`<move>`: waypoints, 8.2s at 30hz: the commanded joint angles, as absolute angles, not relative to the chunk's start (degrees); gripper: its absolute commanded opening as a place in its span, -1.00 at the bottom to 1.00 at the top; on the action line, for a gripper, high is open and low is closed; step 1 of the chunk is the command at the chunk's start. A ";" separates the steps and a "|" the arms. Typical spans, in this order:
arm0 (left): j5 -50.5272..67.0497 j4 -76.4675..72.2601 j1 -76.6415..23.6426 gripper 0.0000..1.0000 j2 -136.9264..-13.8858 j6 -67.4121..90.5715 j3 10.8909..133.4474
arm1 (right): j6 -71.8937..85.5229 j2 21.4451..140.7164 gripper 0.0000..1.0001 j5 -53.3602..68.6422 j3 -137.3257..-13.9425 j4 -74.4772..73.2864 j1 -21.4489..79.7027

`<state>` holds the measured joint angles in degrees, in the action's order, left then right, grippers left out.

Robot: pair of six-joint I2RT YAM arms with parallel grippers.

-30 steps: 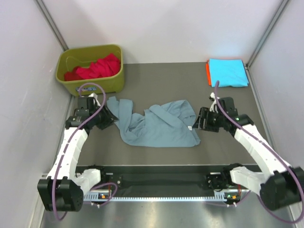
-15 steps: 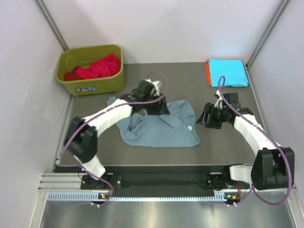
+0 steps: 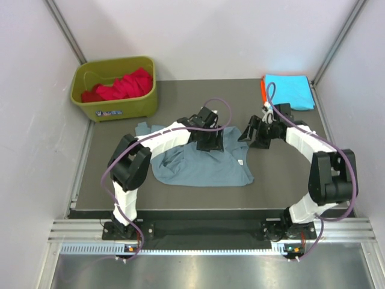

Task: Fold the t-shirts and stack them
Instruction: Flatten the tshirt out

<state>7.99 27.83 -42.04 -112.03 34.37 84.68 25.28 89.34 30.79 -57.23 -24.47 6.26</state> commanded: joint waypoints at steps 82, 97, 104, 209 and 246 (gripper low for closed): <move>-3.96 23.20 -29.18 -1.00 -56.77 12.21 109.08 | 85.25 119.97 -1.00 22.32 -134.31 27.34 23.04; 5.11 8.01 -45.86 -1.00 -62.30 20.91 61.63 | 52.79 111.01 -1.00 35.25 -103.11 -12.95 4.84; 0.79 7.64 -64.67 -1.00 -73.20 22.06 57.91 | 37.98 110.39 -1.00 30.25 -97.38 -27.40 -1.65; 2.65 50.54 3.60 -1.00 -93.43 86.85 57.38 | 21.09 61.26 0.45 24.87 -37.97 -41.92 17.40; 7.82 37.18 0.18 -1.00 -61.18 34.54 50.10 | 33.11 66.67 0.43 20.04 -46.69 -36.23 48.00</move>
